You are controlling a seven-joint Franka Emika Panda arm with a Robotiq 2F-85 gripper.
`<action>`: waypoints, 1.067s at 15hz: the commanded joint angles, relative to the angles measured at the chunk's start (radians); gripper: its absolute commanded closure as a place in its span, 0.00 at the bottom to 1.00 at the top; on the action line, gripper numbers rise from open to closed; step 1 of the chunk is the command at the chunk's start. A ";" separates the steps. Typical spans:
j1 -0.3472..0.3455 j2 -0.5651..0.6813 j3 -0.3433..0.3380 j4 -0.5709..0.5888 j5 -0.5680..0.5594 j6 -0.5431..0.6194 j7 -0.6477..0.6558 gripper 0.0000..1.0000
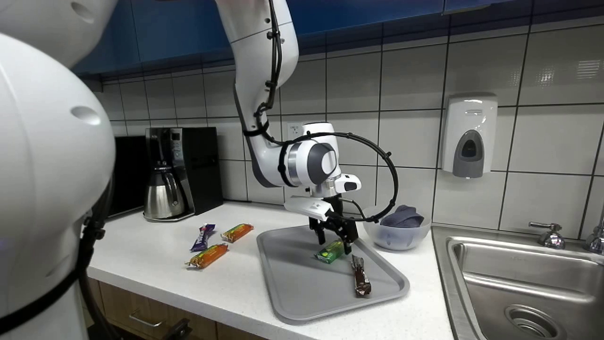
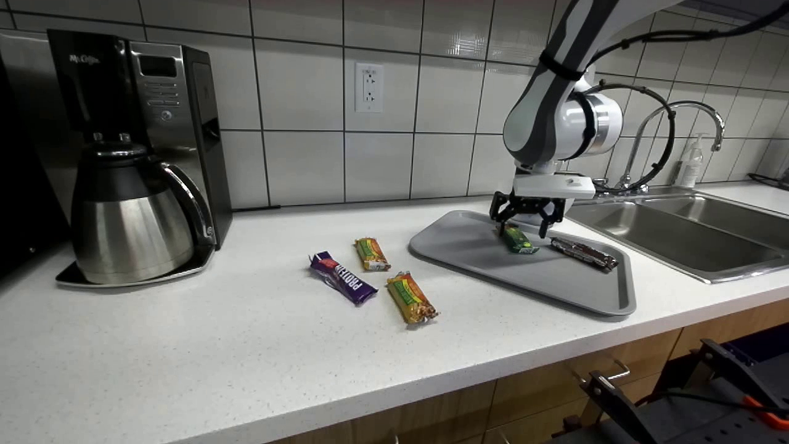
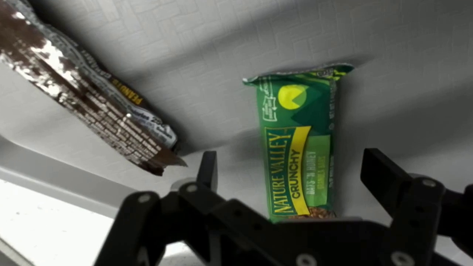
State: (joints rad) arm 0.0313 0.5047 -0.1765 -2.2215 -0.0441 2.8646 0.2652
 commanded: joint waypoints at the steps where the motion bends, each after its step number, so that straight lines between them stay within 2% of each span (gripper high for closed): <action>1: -0.032 0.015 0.030 0.023 0.028 0.003 -0.052 0.26; 8: -0.029 0.019 0.032 0.026 0.027 0.003 -0.057 0.82; 16: -0.012 -0.017 0.024 0.003 0.020 0.012 -0.047 0.83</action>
State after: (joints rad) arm 0.0251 0.5186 -0.1639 -2.2035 -0.0385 2.8680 0.2482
